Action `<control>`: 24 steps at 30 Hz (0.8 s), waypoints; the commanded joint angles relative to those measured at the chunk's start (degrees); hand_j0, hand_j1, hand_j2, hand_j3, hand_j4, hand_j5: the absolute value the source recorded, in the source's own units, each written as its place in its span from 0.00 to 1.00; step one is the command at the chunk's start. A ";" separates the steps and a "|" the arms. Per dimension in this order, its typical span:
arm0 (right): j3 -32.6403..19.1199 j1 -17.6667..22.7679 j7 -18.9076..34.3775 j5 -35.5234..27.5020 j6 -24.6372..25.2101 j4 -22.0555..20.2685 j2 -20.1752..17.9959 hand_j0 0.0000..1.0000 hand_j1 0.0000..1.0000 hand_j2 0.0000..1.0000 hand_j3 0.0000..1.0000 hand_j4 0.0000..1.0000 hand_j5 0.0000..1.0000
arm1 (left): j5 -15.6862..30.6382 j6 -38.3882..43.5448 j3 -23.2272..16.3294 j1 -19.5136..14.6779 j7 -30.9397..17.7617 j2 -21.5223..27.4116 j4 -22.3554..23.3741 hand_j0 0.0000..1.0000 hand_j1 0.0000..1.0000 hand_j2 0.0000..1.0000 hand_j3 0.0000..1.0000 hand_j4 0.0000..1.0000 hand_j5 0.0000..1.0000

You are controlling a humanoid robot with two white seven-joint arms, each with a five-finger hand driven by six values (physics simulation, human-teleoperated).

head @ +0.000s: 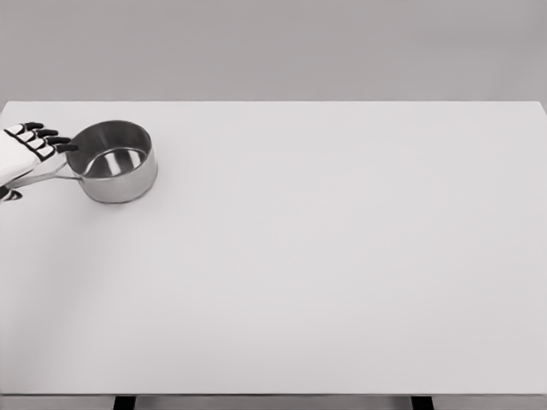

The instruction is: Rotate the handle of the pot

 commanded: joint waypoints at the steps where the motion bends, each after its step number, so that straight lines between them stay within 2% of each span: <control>1: 0.00 -0.09 0.01 0.00 0.02 0.00 0.00 1.00 1.00 1.00 1.00 1.00 1.00 | 0.28 0.05 0.13 0.00 0.03 -0.17 1.32 1.00 1.00 1.00 1.00 1.00 1.00; 14: 0.00 -0.09 0.01 0.00 0.02 0.00 0.00 1.00 1.00 1.00 1.00 1.00 1.00 | 0.37 0.05 -0.05 -2.90 0.03 -1.13 6.95 1.00 1.00 1.00 1.00 1.00 1.00; 24: 0.00 -0.09 0.01 0.00 0.02 0.00 0.00 1.00 1.00 1.00 1.00 1.00 1.00 | 0.37 0.05 -0.05 -4.57 0.03 -2.71 9.32 1.00 1.00 1.00 1.00 1.00 1.00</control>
